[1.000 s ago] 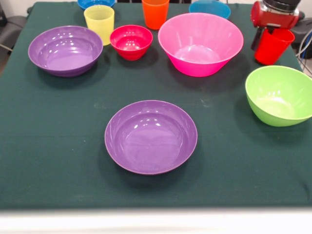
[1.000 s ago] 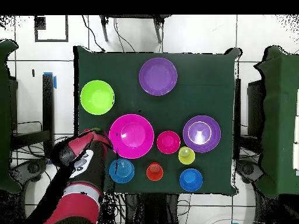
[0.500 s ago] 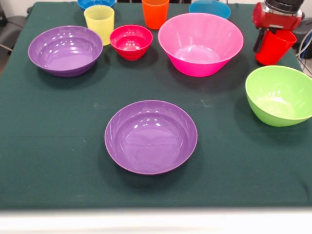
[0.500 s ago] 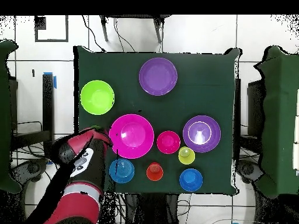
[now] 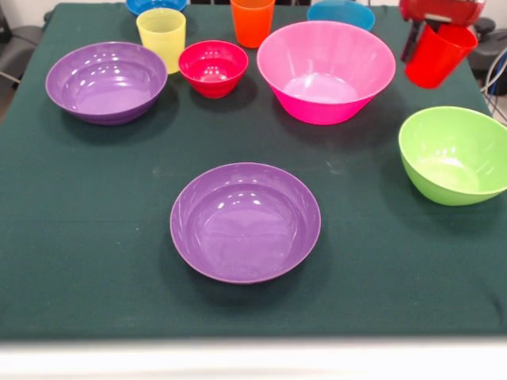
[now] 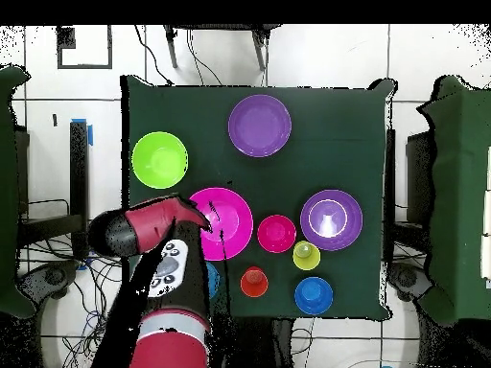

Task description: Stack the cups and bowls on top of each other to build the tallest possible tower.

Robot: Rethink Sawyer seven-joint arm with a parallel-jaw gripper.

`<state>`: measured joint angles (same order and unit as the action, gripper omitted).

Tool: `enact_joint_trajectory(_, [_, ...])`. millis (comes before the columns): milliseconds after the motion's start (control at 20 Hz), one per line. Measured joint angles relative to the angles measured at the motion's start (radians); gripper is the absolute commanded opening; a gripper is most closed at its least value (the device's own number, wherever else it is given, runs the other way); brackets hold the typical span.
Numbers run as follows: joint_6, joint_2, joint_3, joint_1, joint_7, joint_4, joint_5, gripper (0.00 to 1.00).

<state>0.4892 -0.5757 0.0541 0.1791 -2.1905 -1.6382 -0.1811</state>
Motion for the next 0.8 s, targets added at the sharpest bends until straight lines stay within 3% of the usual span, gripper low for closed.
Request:
enact_joint_trajectory(300, [0.094,-0.083,-0.041,-0.099,0.0,-0.007,-0.001,0.0])
enact_joint_trajectory(400, [0.126,-0.125,-0.075,-0.161,0.0,-0.012,-0.001,0.0])
enact_joint_trajectory(800, [0.151,-0.175,-0.161,-0.331,0.047,-0.005,-0.041,0.0])
